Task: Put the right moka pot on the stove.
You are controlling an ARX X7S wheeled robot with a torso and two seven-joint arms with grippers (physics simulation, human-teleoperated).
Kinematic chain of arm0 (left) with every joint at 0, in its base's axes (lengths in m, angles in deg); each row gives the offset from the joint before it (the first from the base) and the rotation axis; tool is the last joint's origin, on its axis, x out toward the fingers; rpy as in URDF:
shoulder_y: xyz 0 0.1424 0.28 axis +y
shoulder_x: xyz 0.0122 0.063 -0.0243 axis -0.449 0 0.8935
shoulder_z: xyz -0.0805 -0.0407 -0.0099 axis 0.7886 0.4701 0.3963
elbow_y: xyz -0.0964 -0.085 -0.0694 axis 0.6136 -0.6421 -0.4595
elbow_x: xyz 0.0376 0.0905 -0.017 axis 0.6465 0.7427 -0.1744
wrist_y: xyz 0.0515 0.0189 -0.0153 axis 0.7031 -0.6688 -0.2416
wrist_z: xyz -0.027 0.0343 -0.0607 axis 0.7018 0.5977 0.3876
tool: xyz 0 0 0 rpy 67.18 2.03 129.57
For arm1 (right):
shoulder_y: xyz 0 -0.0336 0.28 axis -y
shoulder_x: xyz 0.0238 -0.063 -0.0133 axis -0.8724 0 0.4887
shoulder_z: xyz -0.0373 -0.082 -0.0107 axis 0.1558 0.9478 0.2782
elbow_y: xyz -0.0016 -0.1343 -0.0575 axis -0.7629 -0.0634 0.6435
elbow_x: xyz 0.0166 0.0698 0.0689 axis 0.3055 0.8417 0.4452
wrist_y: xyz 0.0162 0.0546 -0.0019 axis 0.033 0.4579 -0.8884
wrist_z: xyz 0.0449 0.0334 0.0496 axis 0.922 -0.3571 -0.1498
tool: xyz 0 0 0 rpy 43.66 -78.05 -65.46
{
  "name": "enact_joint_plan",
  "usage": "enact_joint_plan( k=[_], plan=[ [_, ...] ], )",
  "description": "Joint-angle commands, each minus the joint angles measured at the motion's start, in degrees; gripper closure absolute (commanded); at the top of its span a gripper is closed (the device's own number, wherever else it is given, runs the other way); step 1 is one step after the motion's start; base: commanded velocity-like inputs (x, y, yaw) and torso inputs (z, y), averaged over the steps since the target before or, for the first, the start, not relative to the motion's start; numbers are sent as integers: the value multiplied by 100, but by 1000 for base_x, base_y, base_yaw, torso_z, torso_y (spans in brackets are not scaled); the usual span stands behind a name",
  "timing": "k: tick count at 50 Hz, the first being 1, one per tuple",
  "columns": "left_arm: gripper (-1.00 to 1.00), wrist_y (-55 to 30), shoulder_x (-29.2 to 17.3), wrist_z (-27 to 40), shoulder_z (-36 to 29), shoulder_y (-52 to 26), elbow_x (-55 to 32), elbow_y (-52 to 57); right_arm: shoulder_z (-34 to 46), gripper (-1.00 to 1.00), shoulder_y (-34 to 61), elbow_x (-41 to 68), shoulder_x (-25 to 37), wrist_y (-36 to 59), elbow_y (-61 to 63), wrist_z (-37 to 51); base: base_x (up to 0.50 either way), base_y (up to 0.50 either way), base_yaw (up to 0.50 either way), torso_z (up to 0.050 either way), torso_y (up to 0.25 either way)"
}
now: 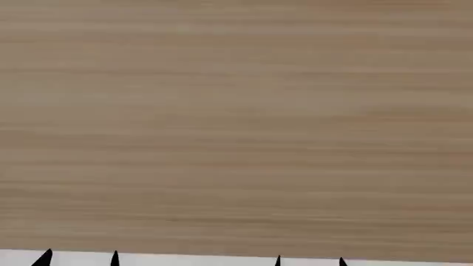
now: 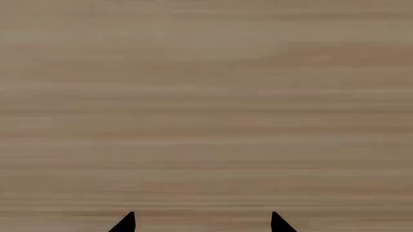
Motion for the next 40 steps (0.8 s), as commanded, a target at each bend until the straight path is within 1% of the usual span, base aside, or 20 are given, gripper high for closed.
enact_joint_plan(
  k=[1, 12, 17, 20, 27, 40],
  plan=[
    [-100, 0, -57, 64, -64, 0, 0, 0, 72, -100, 0, 54, 54, 0, 0, 72, 0, 0, 0, 0, 0],
    [-100, 148, -249, 341, -302, 68, -201, 79, 270, -100, 98, 200, 247, -65, -200, 352, 0, 0, 0, 3, 7],
    [-100, 306, -304, 399, -379, 72, -237, -13, 324, -100, 83, 239, 313, -72, -182, 423, 0, 0, 0, 41, 98],
    [-100, 225, -337, 429, -409, 75, -279, 73, 347, -100, 82, 267, 346, -32, -155, 460, 0, 0, 0, 43, 103],
    [-100, 366, -410, 410, -500, 97, -380, 44, 405, -100, 87, 329, 400, -36, -153, 525, 0, 0, 0, 46, 103],
    [-100, 363, -470, 560, -539, 80, -520, 74, 515, -100, 94, 430, 492, -101, -214, 583, 0, 0, 0, 50, 86]
  ],
)
